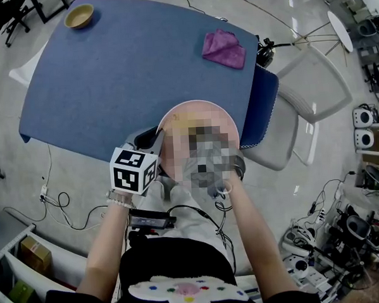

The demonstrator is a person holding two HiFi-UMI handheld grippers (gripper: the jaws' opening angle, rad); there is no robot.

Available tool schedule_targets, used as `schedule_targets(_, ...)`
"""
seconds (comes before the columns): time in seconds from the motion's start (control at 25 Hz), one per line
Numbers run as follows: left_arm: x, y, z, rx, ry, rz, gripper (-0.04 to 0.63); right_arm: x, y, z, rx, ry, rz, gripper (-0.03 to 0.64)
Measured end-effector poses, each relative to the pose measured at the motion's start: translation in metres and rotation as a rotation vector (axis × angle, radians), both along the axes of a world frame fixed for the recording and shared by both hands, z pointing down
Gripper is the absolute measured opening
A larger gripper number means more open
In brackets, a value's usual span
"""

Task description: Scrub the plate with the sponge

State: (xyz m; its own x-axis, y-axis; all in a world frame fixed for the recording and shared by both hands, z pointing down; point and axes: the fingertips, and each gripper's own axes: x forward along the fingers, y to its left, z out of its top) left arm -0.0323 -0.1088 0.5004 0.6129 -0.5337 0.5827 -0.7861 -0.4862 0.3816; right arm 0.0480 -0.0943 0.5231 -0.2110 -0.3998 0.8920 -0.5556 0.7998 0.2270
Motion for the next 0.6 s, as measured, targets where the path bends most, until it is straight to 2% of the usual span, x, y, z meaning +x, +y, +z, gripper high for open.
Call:
schedule_targets(0.44, 0.0, 0.001, 0.0, 0.002, -0.002, -0.003, 0.049, 0.062, 0.002, 0.002, -0.003, 0.102, 0.116, 0.043)
schedule_targets(0.6, 0.0, 0.001, 0.0, 0.003, -0.003, -0.004, 0.049, 0.079, 0.012, 0.003, -0.026, 0.148, 0.117, 0.043)
